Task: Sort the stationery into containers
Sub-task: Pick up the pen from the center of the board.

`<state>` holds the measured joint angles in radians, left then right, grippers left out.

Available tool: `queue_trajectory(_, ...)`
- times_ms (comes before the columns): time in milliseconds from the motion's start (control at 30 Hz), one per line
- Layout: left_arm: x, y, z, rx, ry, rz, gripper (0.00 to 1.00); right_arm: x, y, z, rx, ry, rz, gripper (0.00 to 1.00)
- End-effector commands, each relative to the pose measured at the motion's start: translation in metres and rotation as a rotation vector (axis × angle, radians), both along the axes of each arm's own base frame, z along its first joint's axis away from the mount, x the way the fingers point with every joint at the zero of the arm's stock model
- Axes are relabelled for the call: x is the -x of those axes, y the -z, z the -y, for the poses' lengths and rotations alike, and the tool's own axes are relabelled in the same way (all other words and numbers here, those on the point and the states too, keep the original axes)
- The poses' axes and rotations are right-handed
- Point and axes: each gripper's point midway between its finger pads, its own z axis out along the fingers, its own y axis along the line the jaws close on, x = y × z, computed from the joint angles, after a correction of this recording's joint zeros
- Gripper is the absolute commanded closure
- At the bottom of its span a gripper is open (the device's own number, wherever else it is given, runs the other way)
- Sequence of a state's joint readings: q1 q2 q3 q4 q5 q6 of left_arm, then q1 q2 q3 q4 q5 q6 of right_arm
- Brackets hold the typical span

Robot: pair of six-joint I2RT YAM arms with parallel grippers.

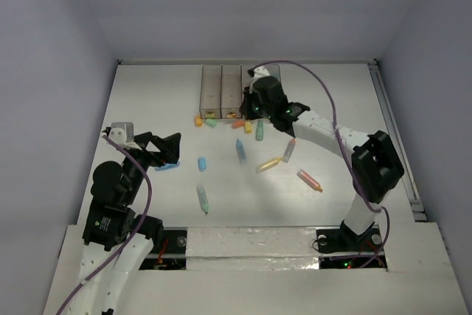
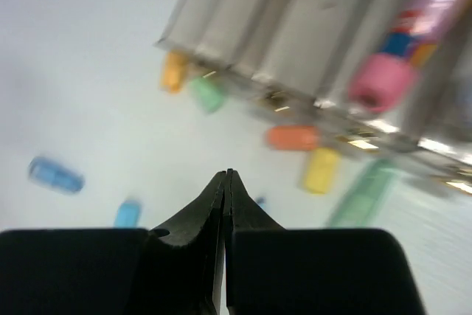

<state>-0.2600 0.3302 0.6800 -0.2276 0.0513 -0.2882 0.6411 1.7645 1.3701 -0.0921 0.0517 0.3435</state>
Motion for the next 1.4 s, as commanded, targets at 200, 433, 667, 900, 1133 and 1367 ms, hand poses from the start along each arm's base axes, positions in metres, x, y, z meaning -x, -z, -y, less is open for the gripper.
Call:
queue_trajectory(200, 0.002, -0.021, -0.022, 0.019, -0.113, 0.081, 0.02, 0.101, 0.023, -0.113, -0.032, -0.42, -0.041, 0.93)
queue_trajectory(433, 0.003, -0.02, -0.025, 0.025, -0.126, 0.078, 0.02, 0.17, 0.061, -0.135, 0.144, -0.441, -0.069, 0.71)
queue_trajectory(667, 0.008, -0.025, -0.051, 0.053, -0.27, 0.078, 0.02, 0.181, 0.067, -0.181, 0.126, -0.636, 0.002, 0.35)
queue_trajectory(900, 0.023, -0.035, -0.082, 0.109, -0.424, 0.121, 0.01, 0.174, 0.082, -0.232, 0.217, -0.915, 0.191, 0.11)
queue_trajectory(1133, 0.025, -0.037, -0.086, 0.123, -0.449, 0.126, 0.01, 0.162, 0.122, -0.267, 0.312, -1.038, 0.17, 0.07)
queue_trajectory(1367, 0.023, -0.038, -0.082, 0.115, -0.427, 0.133, 0.01, 0.172, 0.151, -0.277, 0.303, -1.122, 0.105, 0.15)
